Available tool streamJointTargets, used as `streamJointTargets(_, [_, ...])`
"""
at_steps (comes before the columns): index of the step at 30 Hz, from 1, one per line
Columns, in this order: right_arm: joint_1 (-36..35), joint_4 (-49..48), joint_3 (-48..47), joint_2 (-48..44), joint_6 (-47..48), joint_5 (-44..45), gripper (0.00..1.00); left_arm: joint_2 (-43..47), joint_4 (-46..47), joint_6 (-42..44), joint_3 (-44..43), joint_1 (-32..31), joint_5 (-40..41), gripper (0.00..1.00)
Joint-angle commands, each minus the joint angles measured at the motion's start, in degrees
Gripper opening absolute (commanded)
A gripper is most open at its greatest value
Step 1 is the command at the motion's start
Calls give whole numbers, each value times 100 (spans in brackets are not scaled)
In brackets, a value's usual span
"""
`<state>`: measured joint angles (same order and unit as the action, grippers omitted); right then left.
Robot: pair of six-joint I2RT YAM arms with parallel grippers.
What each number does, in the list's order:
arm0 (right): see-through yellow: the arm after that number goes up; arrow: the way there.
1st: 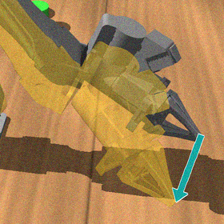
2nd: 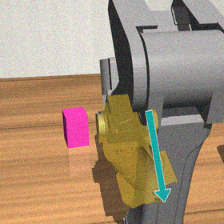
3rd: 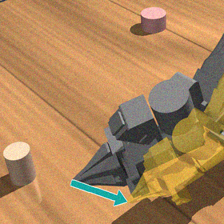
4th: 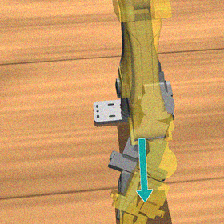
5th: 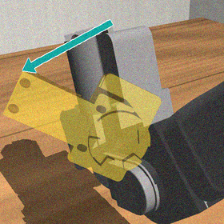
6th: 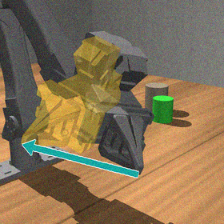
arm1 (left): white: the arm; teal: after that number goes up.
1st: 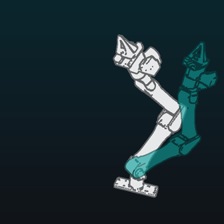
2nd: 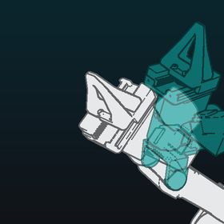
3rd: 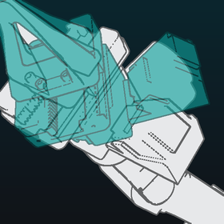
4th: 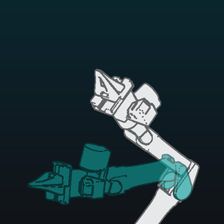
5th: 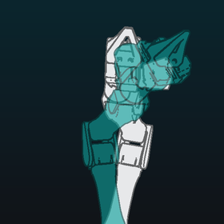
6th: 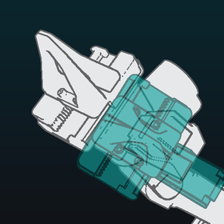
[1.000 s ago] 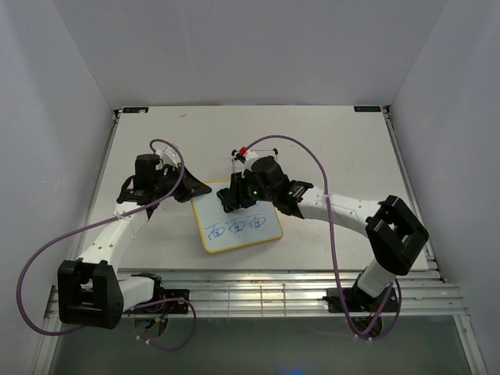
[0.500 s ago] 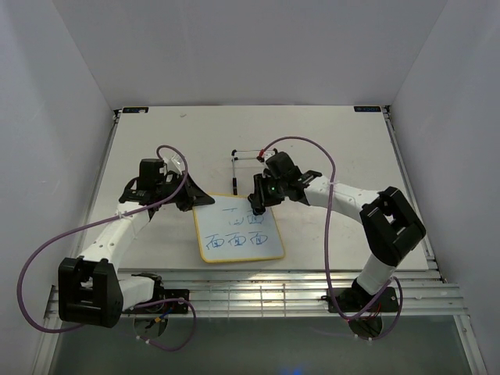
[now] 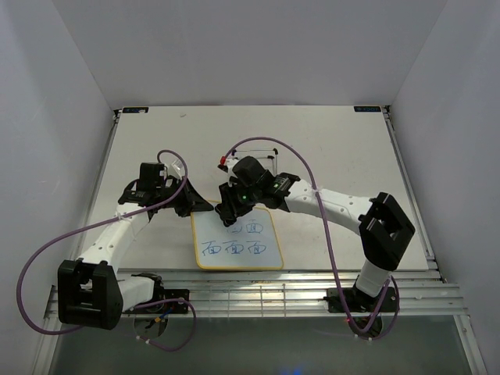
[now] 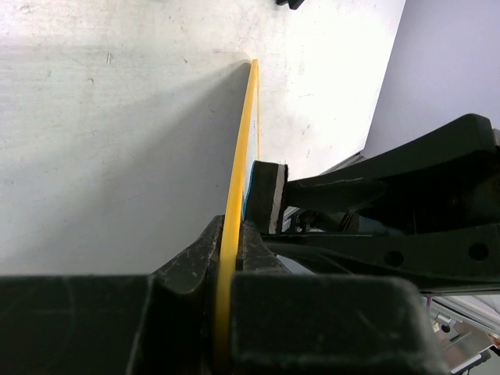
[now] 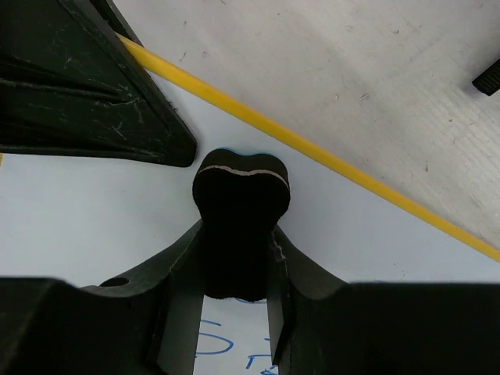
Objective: Erase the whiteboard
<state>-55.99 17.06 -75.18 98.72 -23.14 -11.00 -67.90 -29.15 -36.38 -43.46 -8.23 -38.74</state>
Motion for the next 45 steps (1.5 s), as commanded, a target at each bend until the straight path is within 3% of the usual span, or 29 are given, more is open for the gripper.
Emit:
streamJointTargets(1, [-378,104,-6,69,-60,-790,26,22,129,1309,145,-135,2011,0])
streamJointTargets(10, [209,140,1372,-274,-16,-473,25,101,58,1247,145,-135,2274,0])
streamJointTargets(18, [404,377,1787,-625,55,-253,25,180,6,1160,128,-135,2538,0])
streamJointTargets(23, [71,-35,1717,-985,-112,-727,25,216,-12,1107,136,-135,2687,0])
streamJointTargets(28, [-684,-606,1251,-1039,-445,-473,24,216,-12,1098,136,-135,2723,0])
streamJointTargets(35, [-941,-1099,978,-565,-666,-420,23,189,-12,1124,136,-144,2652,0])
streamJointTargets(40, [-266,-863,1540,-634,-499,-253,23,180,-3,1133,145,-144,2626,0])
streamJointTargets(45, [736,-765,2901,-977,-280,-174,22,189,-12,1177,145,-135,2538,0])
